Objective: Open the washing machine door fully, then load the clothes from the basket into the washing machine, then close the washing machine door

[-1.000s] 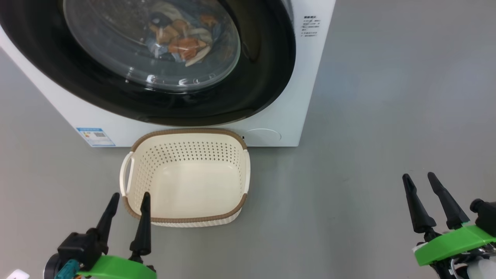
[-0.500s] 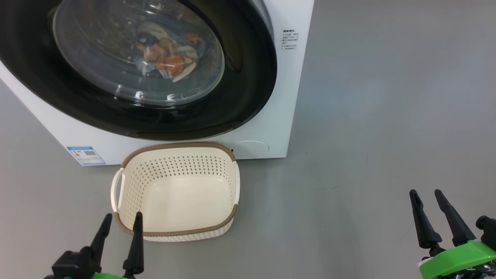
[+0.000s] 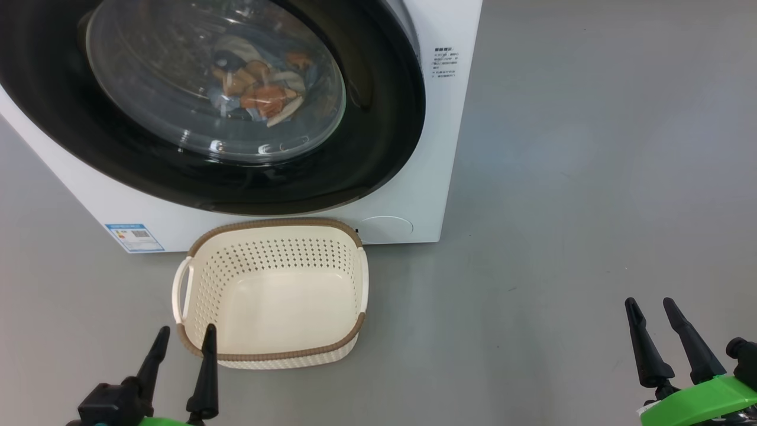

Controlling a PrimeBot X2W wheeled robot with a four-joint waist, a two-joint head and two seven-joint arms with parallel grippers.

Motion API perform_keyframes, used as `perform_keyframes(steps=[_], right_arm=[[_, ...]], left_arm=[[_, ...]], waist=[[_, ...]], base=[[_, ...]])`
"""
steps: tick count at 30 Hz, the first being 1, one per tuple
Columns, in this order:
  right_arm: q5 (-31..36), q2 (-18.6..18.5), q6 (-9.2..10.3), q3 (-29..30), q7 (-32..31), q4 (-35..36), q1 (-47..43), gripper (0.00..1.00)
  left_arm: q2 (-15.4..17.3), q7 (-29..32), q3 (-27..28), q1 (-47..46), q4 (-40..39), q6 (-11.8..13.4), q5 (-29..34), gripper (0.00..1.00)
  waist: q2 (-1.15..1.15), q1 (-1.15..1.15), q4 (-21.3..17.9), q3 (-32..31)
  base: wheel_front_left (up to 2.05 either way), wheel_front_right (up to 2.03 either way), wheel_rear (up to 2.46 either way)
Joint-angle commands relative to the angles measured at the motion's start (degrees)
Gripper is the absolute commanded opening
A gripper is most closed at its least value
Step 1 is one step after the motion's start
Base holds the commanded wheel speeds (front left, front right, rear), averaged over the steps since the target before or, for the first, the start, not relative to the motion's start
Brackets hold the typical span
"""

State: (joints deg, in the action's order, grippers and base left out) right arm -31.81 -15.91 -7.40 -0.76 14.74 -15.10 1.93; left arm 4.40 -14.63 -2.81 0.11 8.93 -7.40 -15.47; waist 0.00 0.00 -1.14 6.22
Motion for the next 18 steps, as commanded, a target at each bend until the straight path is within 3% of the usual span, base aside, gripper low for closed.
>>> perform_keyframes(steps=[1,18], right_arm=[[0.7,-0.9,-0.09,-0.7,0.3,1.5,-0.1,1.00],[0.8,-1.1,-0.09,-0.7,0.3,1.6,0.0,1.00]], left_arm=[[0.9,-0.4,2.0,-0.3,-1.3,-0.1,-0.4,1.00],[0.4,-0.4,2.8,-0.1,-1.7,-0.1,-0.5,1.00]], waist=[[0.00,0.00,0.1,0.0],[0.00,0.00,0.5,0.1]], base=[[0.00,0.00,0.00],[0.00,0.00,0.00]])
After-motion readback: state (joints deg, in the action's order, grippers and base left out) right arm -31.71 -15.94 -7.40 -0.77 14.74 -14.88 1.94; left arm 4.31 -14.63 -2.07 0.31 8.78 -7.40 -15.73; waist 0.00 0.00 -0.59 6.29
